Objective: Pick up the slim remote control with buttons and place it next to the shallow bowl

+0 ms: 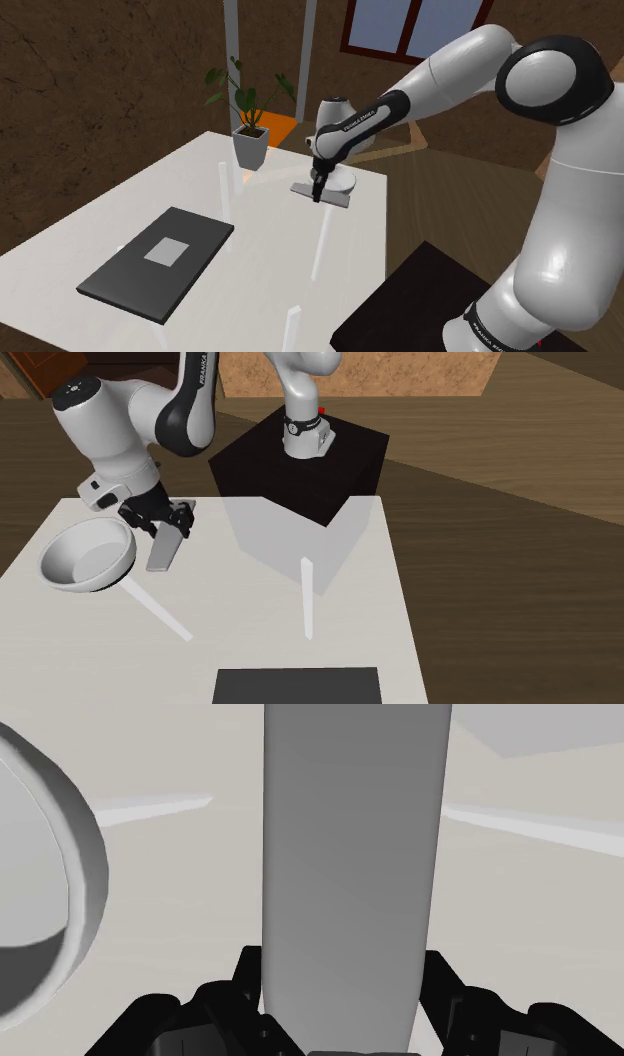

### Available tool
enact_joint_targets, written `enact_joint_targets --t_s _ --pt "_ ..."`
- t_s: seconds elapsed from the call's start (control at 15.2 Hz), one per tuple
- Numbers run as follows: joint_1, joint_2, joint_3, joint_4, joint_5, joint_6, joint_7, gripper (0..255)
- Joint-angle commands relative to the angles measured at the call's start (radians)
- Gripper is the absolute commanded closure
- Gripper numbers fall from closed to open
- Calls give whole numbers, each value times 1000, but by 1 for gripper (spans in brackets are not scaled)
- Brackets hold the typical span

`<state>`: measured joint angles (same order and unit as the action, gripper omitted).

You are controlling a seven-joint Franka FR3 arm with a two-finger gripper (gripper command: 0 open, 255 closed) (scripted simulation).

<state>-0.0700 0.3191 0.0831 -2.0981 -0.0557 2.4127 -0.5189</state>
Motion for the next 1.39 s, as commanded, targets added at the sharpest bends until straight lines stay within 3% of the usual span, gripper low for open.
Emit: enact_joint_targets --t_s 0.0,0.66,1.32 --pt "-31 10 -13 13 5 -2 -49 255" --pt "-185 107 -69 169 32 -57 -277 255" --pt "-331 279 -105 455 57 -169 -472 255"
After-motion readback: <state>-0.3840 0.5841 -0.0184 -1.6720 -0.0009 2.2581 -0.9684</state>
